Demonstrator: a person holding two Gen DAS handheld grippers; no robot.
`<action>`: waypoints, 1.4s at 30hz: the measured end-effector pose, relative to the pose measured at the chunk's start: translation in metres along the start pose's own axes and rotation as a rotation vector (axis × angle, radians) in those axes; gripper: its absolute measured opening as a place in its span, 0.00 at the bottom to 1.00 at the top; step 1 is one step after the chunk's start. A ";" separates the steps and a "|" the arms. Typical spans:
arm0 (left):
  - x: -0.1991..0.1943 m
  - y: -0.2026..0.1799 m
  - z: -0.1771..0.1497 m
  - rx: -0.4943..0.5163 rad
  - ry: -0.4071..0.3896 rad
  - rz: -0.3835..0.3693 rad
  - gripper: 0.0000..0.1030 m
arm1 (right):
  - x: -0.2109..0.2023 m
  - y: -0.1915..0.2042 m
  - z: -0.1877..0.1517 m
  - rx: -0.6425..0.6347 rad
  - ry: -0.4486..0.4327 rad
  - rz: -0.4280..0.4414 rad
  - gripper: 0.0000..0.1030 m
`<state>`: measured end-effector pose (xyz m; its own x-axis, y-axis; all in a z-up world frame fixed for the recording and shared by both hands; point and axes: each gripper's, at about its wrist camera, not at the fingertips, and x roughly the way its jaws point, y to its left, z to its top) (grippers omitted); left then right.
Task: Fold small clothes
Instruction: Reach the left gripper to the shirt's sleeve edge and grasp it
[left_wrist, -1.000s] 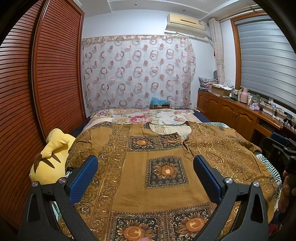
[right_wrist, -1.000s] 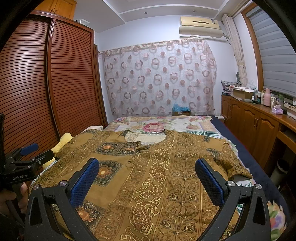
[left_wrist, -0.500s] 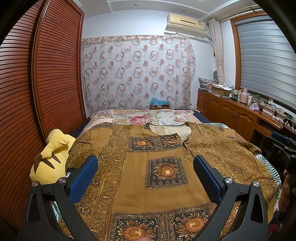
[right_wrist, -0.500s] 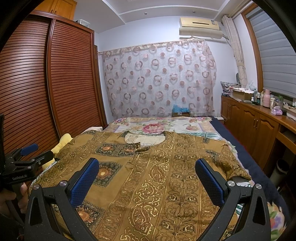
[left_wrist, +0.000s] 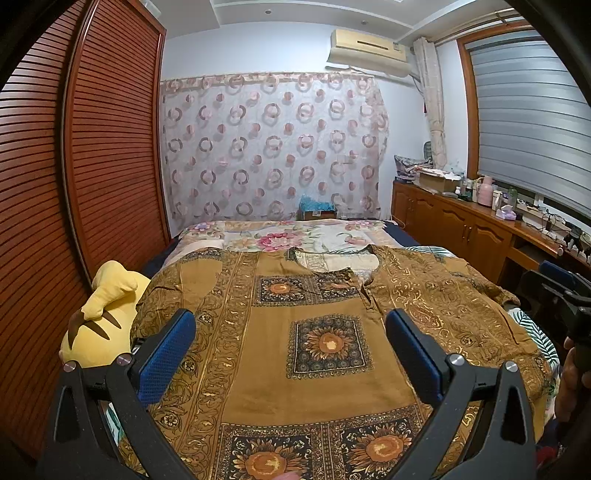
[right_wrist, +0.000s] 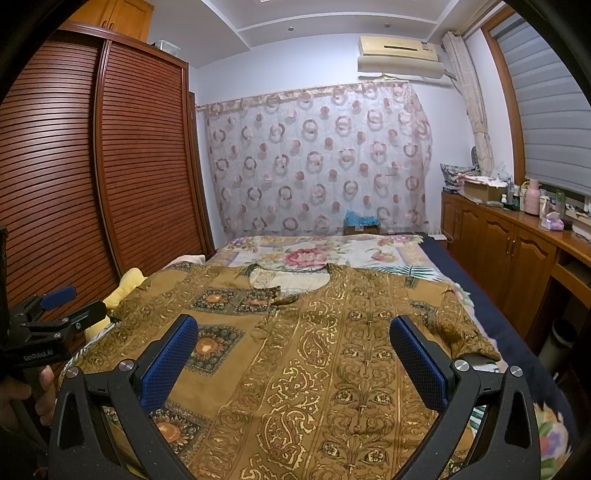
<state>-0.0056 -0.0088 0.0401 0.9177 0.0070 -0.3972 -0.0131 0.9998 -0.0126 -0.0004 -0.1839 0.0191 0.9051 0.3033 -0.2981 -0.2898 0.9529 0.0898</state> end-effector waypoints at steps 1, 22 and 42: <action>0.000 0.000 0.000 0.000 -0.001 0.001 1.00 | 0.000 0.000 0.000 -0.001 -0.001 -0.001 1.00; 0.026 0.026 -0.011 0.010 0.049 0.044 1.00 | 0.032 0.005 0.000 -0.030 0.037 0.077 1.00; 0.095 0.130 -0.019 0.029 0.230 0.047 1.00 | 0.104 0.015 0.017 -0.151 0.131 0.183 1.00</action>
<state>0.0724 0.1211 -0.0171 0.8019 0.0533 -0.5951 -0.0397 0.9986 0.0360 0.0947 -0.1380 0.0057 0.7884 0.4578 -0.4110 -0.4967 0.8678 0.0139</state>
